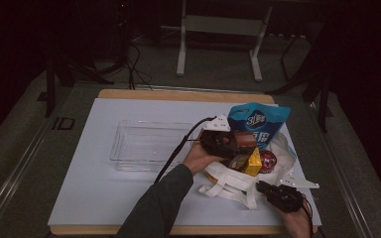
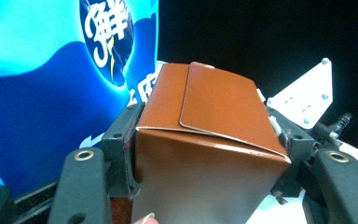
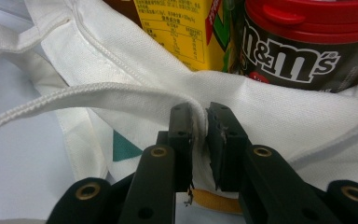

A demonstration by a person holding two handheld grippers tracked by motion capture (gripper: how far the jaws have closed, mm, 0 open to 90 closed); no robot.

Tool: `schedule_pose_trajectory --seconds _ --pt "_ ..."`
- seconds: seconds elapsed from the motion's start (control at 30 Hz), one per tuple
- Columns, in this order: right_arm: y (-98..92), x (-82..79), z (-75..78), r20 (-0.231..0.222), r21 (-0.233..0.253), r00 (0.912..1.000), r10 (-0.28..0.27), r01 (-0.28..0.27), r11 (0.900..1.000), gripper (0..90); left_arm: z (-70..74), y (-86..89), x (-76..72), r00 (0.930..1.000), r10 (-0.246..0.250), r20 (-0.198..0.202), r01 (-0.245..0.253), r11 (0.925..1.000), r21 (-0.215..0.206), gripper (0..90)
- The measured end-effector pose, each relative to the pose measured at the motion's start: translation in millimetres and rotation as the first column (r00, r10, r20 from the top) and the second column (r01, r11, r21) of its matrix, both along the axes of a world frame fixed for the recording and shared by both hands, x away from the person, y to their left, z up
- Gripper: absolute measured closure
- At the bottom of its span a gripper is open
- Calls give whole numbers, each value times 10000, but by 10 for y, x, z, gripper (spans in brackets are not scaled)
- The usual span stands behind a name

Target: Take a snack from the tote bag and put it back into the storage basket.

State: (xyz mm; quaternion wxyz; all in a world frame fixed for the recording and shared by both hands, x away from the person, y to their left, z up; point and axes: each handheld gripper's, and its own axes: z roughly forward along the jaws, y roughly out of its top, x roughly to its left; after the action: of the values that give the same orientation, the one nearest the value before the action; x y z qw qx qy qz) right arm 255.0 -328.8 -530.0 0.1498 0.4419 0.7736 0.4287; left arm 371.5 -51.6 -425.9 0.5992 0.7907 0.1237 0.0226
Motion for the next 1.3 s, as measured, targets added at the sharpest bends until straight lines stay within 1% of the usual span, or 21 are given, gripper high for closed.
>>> schedule_pose_trajectory --seconds 0.1,0.17,0.23,0.27,0.33,0.37,0.43,0.57,0.6,0.63,0.77,0.83,0.9,0.93,1.0,1.03,1.13,1.3 --pt "1 -1 0 -7 8 10000 -9 9 10000 796 32 15 -15 10000 79 57 -79 9999 -87 401" --pt "0 0 -1 -6 11 10000 -2 2 10000 796 70 41 -21 9998 163 86 -161 9996 -235 403" --pt "0 0 -1 -7 12 10000 -2 2 10000 796 70 41 -21 9998 163 86 -161 9996 -235 404" --pt "0 0 0 -5 1 10000 -9 9 10000 796 154 102 -20 9996 252 128 -246 9984 -504 407" --pt "1 0 -1 -2 10 10000 -12 12 10000 797 205 141 -27 9995 305 124 -295 9967 -755 409" --pt "1 0 -1 -2 10 10000 -12 12 10000 797 205 141 -27 9995 305 124 -295 9967 -755 409" --pt "1 0 -2 -1 12 10000 -14 14 10000 797 263 197 -40 9991 423 69 -413 9937 -1042 409" --pt "1 -1 -3 21 10 10000 -23 23 10000 796 307 247 -46 9988 496 44 -487 9919 -1174 411" --pt "1 -1 -3 18 11 10000 -24 24 10000 797 343 273 -51 9986 528 53 -518 9911 -1227 412" --pt "1 -1 -3 18 11 10000 -24 24 10000 797 343 273 -51 9986 528 53 -518 9911 -1227 412" --pt "1 0 -3 21 6 10000 -21 21 10000 797 433 315 -84 9987 490 169 -465 9909 -1260 413" --pt "2 0 -3 20 10 10000 -19 19 10000 797 490 344 -121 9987 420 300 -379 9914 -1255 415" --pt "3 0 -3 21 7 10000 -23 23 10000 797 504 356 -129 9989 383 281 -345 9914 -1265 415" --pt "4 -1 -2 17 3 10000 -31 31 10000 797 528 382 -133 9994 314 169 -292 9922 -1214 415" --pt "4 -1 -2 17 2 10000 -32 32 10000 797 528 382 -133 9994 314 169 -292 9922 -1214 416" --pt "5 -2 -2 14 1 10000 -35 35 10000 797 565 413 -152 9995 273 165 -253 9937 -1092 416" --pt "3 -1 -2 12 -1 10000 -29 29 10000 797 589 436 -164 9995 236 224 -213 9948 -1000 416" --pt "5 -2 -3 19 7 10000 -45 45 10000 797 635 511 -189 9996 211 202 -191 9953 -954 417"
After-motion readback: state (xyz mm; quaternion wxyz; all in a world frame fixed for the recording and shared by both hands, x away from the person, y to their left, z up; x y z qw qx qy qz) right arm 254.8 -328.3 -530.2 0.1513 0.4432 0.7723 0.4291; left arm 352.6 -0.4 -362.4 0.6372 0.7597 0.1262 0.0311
